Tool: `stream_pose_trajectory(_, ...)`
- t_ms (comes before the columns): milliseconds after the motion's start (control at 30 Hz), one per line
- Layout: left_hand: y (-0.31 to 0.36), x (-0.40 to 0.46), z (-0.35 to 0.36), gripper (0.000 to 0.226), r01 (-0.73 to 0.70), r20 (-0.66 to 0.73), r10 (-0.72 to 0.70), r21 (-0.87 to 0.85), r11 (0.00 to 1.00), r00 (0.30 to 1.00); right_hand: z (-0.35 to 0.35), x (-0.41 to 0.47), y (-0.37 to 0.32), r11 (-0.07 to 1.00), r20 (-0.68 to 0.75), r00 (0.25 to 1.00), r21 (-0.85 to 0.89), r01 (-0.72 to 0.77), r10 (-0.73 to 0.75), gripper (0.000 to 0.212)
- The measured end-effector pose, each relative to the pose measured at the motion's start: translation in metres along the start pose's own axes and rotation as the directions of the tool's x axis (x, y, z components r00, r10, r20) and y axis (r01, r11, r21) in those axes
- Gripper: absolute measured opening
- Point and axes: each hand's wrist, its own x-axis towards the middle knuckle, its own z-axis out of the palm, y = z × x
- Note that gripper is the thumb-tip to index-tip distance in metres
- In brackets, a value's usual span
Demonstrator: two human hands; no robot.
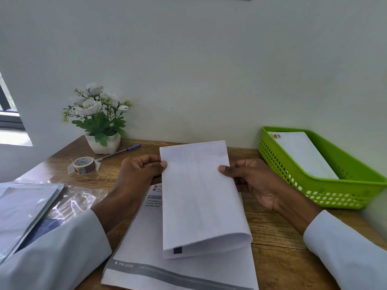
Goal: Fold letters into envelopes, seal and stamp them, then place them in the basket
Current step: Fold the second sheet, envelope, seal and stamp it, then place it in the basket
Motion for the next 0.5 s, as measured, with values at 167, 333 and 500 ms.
stream_pose_trajectory(167,-0.0004,0.0025,-0.0014,0.012,-0.053,-0.025,0.052,-0.043,0.998,0.998,-0.0007,-0.0024,-0.0020,0.999,0.090,0.995,-0.030,-0.035,0.038,0.036)
stream_pose_trajectory(333,-0.0007,0.0042,-0.0014,0.012,-0.074,-0.045,0.072,-0.060,0.995,0.996,-0.0004,-0.0026,-0.0015,0.999,0.055,0.998,-0.050,0.001,0.002,0.039)
stream_pose_trajectory(500,-0.0014,0.0066,-0.0048,0.014,-0.088,-0.067,0.082,-0.093,0.992,0.994,-0.0007,-0.0057,-0.0024,0.996,0.110,0.994,-0.085,-0.010,0.020,0.040)
